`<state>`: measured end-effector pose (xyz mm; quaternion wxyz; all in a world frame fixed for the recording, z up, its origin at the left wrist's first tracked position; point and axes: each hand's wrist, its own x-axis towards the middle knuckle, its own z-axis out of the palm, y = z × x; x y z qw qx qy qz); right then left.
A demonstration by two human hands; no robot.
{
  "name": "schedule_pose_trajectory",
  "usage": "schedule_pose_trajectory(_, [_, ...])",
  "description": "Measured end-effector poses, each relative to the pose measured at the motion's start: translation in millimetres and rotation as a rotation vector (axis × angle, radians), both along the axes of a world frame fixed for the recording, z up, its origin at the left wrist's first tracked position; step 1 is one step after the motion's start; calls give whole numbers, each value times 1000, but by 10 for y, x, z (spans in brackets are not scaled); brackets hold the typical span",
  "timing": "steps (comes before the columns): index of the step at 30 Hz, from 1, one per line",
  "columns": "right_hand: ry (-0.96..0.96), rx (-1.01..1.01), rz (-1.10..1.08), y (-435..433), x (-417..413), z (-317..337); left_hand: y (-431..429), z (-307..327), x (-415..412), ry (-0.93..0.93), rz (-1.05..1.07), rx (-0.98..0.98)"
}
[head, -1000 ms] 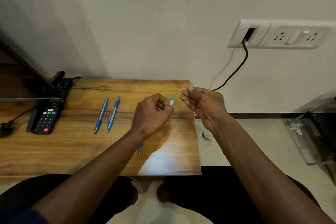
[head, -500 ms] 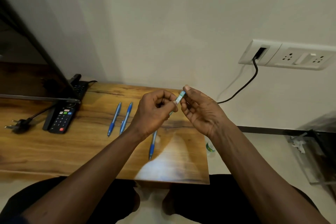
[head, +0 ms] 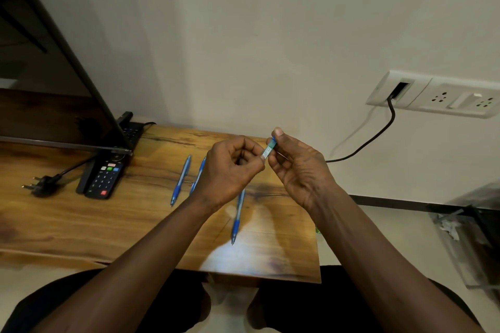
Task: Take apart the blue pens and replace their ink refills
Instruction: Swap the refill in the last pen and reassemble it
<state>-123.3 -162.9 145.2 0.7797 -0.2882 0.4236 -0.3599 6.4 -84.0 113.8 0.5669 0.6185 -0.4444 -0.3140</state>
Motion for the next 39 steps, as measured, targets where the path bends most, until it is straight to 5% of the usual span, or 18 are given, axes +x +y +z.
schedule_pose_trajectory(27, [145, -349, 36, 69, 125, -18, 104, 10, 234, 8, 47, 77])
schedule_pose_trajectory(39, [-5, -192, 58, 84, 130, -18, 158, 10, 328, -1, -27, 107])
